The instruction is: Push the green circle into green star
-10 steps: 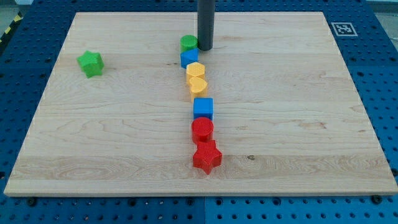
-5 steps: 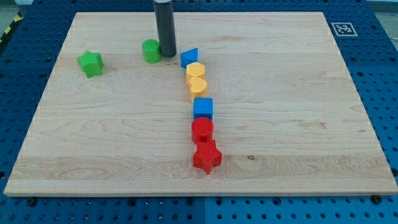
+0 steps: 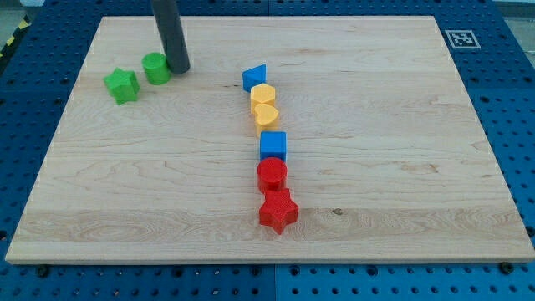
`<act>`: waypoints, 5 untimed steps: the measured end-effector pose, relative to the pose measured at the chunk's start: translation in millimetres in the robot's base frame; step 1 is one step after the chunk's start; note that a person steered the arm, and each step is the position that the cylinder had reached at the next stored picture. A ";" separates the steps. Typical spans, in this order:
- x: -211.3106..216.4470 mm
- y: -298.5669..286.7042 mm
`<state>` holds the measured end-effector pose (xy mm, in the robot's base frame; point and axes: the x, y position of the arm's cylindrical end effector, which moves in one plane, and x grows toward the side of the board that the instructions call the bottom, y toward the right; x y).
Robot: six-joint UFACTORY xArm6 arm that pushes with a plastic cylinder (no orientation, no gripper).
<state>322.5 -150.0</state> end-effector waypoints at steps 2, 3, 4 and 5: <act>0.0 -20.4; 0.0 -21.3; 0.1 -31.3; 2.2 -40.6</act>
<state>324.7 -190.7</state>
